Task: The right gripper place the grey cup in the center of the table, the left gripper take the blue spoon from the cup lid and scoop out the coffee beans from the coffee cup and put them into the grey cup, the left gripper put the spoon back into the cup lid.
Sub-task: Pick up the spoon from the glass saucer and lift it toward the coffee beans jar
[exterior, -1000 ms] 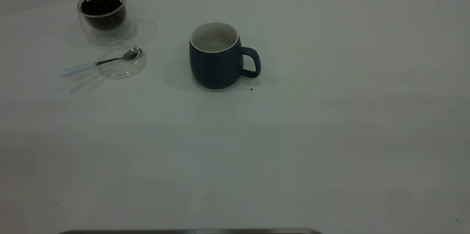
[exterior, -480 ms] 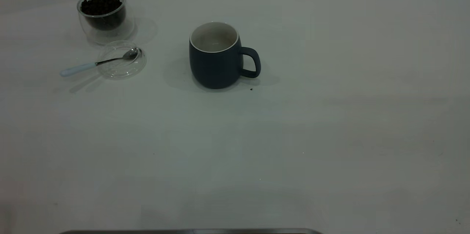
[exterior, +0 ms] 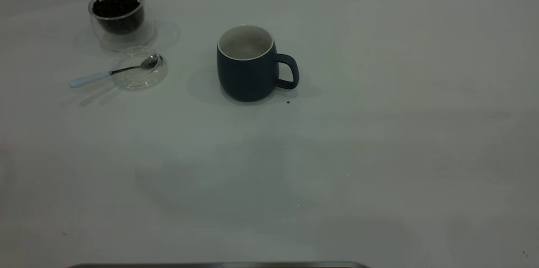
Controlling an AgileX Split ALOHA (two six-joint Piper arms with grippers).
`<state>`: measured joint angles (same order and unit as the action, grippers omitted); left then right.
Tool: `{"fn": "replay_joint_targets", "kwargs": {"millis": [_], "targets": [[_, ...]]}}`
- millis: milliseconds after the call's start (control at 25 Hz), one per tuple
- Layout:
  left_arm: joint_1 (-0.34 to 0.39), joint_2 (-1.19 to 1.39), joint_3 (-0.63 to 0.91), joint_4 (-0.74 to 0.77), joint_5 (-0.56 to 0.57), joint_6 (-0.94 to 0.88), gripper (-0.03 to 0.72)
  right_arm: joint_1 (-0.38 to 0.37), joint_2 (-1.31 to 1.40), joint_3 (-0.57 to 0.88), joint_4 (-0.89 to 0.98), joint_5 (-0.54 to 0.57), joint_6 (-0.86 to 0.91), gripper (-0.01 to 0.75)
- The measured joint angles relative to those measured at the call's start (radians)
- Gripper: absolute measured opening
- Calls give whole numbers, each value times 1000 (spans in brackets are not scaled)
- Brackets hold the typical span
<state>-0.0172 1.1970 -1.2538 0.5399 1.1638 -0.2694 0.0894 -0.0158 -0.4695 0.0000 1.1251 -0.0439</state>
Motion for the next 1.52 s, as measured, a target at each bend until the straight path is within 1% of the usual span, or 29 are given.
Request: {"fn": "replay_joint_targets", "kwargs": {"millis": [80,240,320,400,560,800,960,1160,1280,1440,1520], "targets": [[45,49,-24,22,0,-1,536,0,0,0,0,0,0,460],[199,107,-36,13,-5,-1,536,0,0,0,0,0,-1,460],[276,137,-39,-60,-24,18,536,0,0,0,0,0,-1,460],[345,182,-42,-165,-61,54,536,0,0,0,0,0,-1,460],[429,313,-42,-379,-128,165,536,0,0,0,0,1,-1,460],[485,580,-54,-626,-189,362,536,0,0,0,0,1,-1,460],[493,739,-56,-822,-221,535,536,0,0,0,0,1,-1,460],[493,873,-63,-1132,-239,830,536,0,0,0,0,1,-1,460],[493,932,-63,-1280,-244,993,536,0,0,0,0,1,-1,460],[493,1004,-63,-1417,-248,1146,536,0,0,0,0,1,-1,460],[493,1038,-63,-1465,-274,1216,536,0,0,0,0,1,-1,460]]}}
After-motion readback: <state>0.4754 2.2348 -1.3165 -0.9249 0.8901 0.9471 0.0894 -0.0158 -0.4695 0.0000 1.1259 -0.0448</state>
